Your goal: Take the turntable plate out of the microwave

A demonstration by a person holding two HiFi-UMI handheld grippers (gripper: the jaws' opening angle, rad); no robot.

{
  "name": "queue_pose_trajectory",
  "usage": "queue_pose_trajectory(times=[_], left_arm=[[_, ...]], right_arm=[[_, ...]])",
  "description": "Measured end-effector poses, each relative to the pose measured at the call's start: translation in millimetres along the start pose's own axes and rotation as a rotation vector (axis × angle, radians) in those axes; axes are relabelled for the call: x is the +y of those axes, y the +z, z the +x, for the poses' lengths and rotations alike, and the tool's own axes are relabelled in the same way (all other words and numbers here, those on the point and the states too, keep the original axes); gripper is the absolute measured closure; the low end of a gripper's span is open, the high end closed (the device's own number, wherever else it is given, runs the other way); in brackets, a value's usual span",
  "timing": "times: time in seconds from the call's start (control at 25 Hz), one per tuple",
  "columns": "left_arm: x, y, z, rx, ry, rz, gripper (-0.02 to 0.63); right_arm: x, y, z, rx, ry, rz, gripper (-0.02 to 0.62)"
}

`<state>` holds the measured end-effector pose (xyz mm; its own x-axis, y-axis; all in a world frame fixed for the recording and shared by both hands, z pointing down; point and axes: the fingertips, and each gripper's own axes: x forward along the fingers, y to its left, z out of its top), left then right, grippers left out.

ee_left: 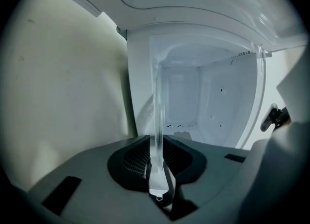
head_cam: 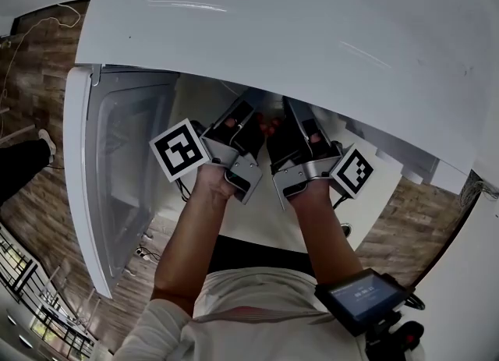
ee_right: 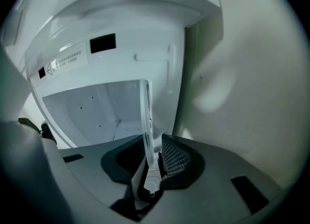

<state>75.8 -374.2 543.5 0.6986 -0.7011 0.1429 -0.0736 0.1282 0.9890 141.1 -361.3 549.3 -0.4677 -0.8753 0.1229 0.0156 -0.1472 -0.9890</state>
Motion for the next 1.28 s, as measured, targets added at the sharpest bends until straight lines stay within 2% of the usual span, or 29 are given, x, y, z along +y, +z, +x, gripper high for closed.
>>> queue_pose_trajectory(times=[0.12, 0.44, 0.72, 1.28], left_arm=[[-4, -1, 0, 0.008, -0.010, -0.005, 0.554], [-4, -1, -1, -0.010, -0.030, -0.015, 0.563], [-6, -3, -2, -0.026, -0.094, -0.022, 0.566], [-17, -2, -13, -0.054, -0.146, 0.013, 0.565]], right_arm=[[2, -1, 0, 0.003, 0.021, 0.017, 0.492], [7, -2, 1, 0.003, 0.029, -0.040, 0.557], [10, 0, 0, 0.002, 0.059, -0.085, 0.558], [22, -8, -1, 0.031, 0.128, -0.126, 0.558]])
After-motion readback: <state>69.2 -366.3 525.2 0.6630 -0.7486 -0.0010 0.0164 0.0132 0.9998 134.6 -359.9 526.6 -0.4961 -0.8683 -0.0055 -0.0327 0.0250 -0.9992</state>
